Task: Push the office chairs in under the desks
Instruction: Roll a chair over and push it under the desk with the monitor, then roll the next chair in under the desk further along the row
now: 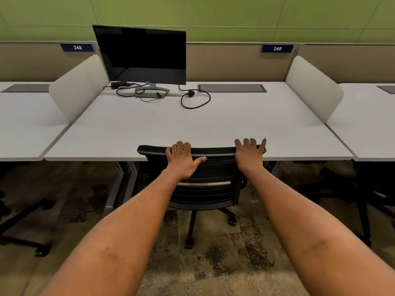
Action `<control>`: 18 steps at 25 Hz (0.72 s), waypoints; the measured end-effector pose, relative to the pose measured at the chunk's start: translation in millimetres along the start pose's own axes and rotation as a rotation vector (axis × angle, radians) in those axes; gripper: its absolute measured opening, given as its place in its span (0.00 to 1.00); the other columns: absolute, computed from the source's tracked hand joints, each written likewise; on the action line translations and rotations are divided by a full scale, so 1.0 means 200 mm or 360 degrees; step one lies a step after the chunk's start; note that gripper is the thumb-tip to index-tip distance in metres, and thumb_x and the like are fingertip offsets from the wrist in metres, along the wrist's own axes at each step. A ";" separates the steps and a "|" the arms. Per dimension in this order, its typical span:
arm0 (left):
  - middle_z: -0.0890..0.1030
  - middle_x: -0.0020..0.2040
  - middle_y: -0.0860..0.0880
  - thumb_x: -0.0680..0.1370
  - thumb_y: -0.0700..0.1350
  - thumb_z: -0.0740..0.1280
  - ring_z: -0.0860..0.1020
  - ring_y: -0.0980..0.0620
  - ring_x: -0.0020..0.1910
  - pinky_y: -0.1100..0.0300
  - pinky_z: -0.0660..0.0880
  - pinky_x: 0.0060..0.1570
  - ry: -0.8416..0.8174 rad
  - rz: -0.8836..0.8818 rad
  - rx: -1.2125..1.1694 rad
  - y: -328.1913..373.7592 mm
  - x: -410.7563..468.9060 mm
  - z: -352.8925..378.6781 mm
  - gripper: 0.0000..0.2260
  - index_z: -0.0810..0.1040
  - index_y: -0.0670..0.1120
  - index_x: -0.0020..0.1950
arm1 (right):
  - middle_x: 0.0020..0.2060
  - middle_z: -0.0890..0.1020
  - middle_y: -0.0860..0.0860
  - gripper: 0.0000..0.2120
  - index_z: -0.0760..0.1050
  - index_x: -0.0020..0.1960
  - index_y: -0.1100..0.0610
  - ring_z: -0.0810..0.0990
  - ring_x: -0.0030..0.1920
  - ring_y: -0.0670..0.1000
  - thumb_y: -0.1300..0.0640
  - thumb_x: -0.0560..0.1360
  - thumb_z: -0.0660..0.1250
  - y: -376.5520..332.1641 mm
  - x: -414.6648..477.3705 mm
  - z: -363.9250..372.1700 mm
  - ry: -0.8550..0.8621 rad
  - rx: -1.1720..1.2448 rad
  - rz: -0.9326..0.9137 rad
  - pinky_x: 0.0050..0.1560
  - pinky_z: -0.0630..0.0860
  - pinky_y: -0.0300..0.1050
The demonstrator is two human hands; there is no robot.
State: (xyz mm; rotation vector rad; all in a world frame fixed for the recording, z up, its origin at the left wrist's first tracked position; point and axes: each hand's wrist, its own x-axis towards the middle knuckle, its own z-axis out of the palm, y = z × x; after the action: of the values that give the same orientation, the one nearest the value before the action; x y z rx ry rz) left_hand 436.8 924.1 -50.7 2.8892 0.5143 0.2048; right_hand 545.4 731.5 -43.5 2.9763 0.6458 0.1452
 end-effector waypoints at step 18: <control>0.72 0.67 0.39 0.79 0.50 0.64 0.64 0.39 0.72 0.40 0.55 0.72 0.0174 -0.0310 -0.0076 -0.24 -1.25 0.23 0.22 0.71 0.39 0.68 | 0.65 0.71 0.57 0.20 0.65 0.69 0.60 0.66 0.68 0.58 0.53 0.80 0.58 -0.52 -1.03 0.23 -0.0068 0.0488 -0.0420 0.68 0.63 0.60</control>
State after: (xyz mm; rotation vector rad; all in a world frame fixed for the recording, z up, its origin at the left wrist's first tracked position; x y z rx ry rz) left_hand 196.9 871.7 -131.2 2.7700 0.7939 0.3411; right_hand 322.3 736.1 -116.2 3.1250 1.1400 -0.0413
